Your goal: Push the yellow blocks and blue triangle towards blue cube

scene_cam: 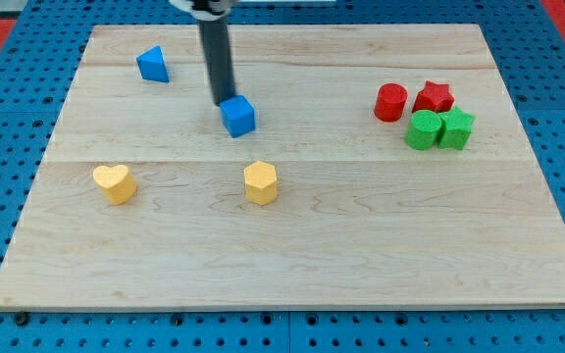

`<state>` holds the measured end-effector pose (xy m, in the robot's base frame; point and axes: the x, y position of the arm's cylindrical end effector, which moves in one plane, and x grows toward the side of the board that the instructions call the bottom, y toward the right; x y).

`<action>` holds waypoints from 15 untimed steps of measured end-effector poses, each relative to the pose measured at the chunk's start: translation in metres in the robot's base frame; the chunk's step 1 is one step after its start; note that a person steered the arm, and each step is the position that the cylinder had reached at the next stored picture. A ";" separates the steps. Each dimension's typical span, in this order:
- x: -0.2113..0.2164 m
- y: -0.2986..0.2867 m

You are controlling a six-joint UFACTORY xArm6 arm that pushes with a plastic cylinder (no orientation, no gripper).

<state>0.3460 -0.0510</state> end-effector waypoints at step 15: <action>0.151 -0.142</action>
<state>0.4972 -0.1931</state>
